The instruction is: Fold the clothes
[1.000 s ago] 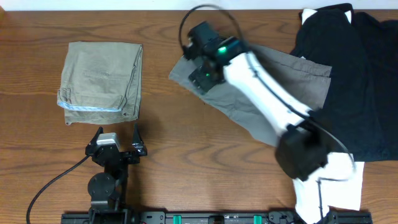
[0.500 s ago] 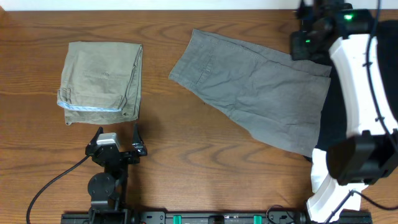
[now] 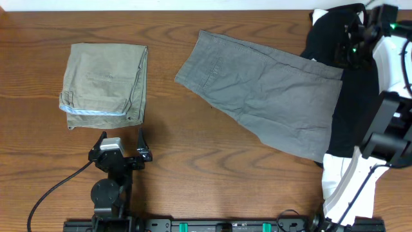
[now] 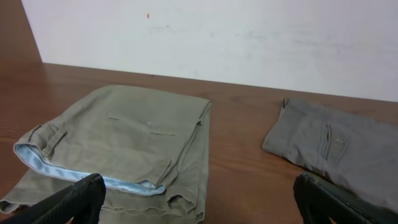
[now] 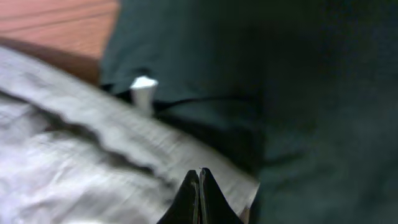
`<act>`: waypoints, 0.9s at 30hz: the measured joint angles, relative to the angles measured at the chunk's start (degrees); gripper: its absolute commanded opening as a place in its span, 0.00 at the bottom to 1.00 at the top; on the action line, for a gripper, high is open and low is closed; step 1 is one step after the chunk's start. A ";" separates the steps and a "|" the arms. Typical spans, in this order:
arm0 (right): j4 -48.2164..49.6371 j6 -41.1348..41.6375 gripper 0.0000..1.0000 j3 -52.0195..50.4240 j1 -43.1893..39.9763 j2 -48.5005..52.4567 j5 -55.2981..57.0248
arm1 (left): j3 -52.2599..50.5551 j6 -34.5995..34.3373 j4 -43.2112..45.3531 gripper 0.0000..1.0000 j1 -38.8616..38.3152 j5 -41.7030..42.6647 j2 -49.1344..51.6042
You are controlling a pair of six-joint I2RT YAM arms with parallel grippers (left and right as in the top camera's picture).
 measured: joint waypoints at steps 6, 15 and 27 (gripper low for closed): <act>2.71 -1.97 0.01 -0.04 -3.72 5.31 -3.76 | 0.00 0.00 0.00 0.98 0.00 -0.02 0.00; 3.67 -3.17 0.01 -0.04 -5.07 7.19 -7.02 | 0.00 0.00 0.00 0.98 0.00 0.00 0.00; 2.84 -4.28 0.01 0.92 -8.15 7.65 -15.39 | 0.00 0.00 0.00 0.98 0.00 -0.02 0.00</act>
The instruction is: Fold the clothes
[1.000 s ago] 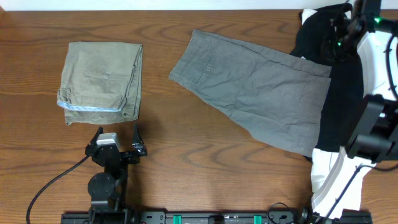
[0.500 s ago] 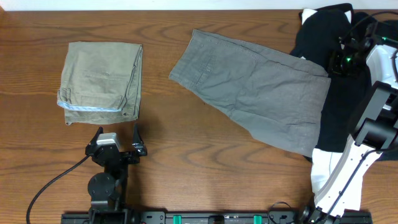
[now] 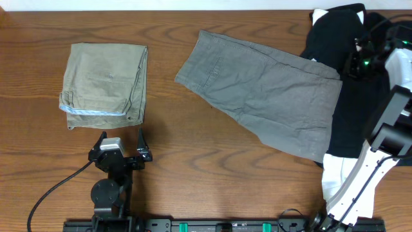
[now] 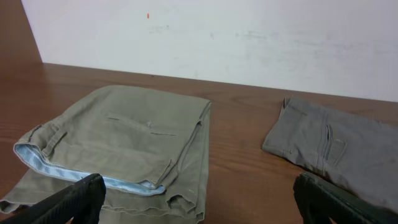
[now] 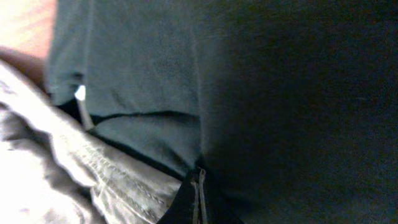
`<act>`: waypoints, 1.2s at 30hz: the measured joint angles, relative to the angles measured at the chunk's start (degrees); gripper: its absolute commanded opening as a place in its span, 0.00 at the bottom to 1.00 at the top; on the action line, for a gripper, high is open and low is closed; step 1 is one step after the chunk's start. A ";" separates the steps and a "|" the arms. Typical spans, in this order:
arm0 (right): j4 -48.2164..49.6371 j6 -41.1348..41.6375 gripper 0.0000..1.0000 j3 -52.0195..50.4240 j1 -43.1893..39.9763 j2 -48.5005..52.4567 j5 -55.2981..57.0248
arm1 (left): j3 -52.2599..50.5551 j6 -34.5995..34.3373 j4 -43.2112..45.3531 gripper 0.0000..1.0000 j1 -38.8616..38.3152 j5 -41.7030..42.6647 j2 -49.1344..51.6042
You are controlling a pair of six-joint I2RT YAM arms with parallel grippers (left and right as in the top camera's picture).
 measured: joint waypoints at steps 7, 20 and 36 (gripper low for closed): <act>-0.83 -0.02 0.01 3.04 -4.31 0.76 -4.61 | 0.00 0.00 0.00 0.98 0.00 0.02 0.00; 1.73 -0.07 0.01 0.55 -0.26 0.79 -0.79 | 0.00 0.00 0.00 0.98 0.00 0.00 0.00; 11.30 0.28 0.01 -6.58 2.45 -1.77 10.54 | 0.00 0.00 0.00 0.98 0.00 0.00 0.00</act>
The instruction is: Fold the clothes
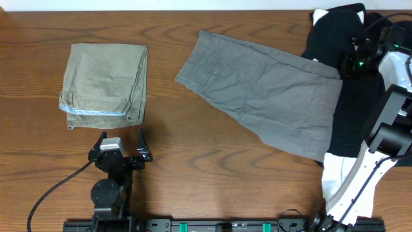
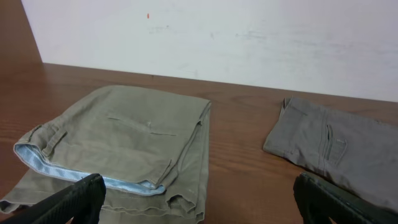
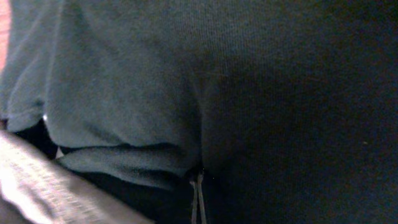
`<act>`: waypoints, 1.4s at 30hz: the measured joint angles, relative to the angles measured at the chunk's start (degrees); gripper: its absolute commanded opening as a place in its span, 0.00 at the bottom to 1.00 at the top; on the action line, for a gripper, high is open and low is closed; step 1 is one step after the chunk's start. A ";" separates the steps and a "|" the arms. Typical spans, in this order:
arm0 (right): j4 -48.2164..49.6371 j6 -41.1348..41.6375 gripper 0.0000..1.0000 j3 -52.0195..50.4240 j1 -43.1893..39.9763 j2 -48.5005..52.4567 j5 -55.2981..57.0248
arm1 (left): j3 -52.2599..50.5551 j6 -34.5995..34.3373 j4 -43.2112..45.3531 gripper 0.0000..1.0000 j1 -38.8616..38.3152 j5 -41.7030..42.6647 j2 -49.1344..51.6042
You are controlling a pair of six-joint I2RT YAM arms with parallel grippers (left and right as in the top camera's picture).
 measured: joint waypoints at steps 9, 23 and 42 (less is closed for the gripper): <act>5.20 -0.04 0.01 -0.28 -4.57 -0.09 5.75 | 0.00 0.00 0.00 0.98 0.00 0.00 0.00; -9.90 -1.55 0.14 13.84 -7.37 3.19 8.66 | 0.00 0.00 0.00 0.98 0.00 0.00 0.00; -51.80 7.32 0.01 16.90 -5.42 3.04 5.31 | 0.00 0.00 0.00 0.98 0.00 0.00 0.00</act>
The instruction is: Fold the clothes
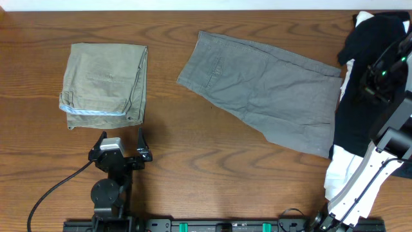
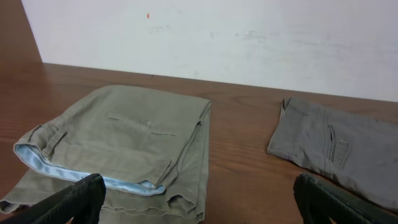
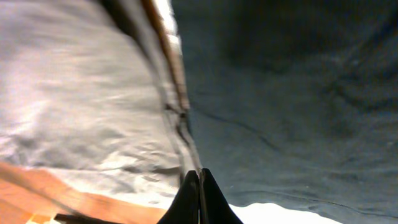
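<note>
Grey shorts [image 1: 264,87] lie spread flat at the table's middle right, also visible as grey shorts [image 3: 74,81] in the right wrist view. A black garment [image 1: 357,103] lies bunched along their right edge. My right gripper [image 1: 380,76] is over it, its fingers [image 3: 199,180] pressed shut at the seam where black cloth [image 3: 292,93] meets grey, seemingly pinching the black cloth. Folded khaki trousers [image 1: 106,80] sit at the left. My left gripper [image 1: 120,140] rests open near the front edge, just short of the khaki trousers [image 2: 118,137].
White cloth [image 1: 341,177] lies under the black garment at the right front, by the right arm's base. A white wall [image 2: 211,37] stands behind the table's far edge. Bare wood [image 1: 212,167] stretches between the left gripper and the shorts.
My right gripper has moved right and toward the front, and the black garment has gone with it, off the shorts' upper right corner. The shorts shifted slightly. The left arm is unmoved.
The right gripper stood shut at the shorts' top right corner among black cloth, then a little further right over the black garment, where it stayed. Now the black garment lies further right, clear of the shorts' corner. The left gripper stayed open throughout.
</note>
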`<act>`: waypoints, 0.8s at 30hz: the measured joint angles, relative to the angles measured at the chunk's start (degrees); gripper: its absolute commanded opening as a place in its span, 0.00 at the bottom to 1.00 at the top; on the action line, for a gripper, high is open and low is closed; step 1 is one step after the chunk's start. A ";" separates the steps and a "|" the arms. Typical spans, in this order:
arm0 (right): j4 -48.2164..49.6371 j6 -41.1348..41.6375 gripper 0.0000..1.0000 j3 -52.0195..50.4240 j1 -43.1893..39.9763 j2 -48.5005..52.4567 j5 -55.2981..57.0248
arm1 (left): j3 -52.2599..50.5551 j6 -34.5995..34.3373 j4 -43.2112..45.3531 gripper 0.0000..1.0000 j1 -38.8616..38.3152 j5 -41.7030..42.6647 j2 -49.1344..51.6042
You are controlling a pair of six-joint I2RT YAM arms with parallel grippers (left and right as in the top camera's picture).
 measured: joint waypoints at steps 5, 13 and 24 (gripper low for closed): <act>3.91 4.83 0.01 -2.86 -0.04 0.09 6.78 | 0.00 0.00 0.00 0.98 0.00 0.00 0.00; 2.67 11.69 0.01 -2.54 -0.46 0.09 16.65 | 0.00 0.00 0.00 0.98 0.00 0.02 0.00; 6.40 16.79 0.01 -5.88 -4.00 0.09 22.36 | 0.00 0.00 0.00 0.98 0.00 0.02 0.00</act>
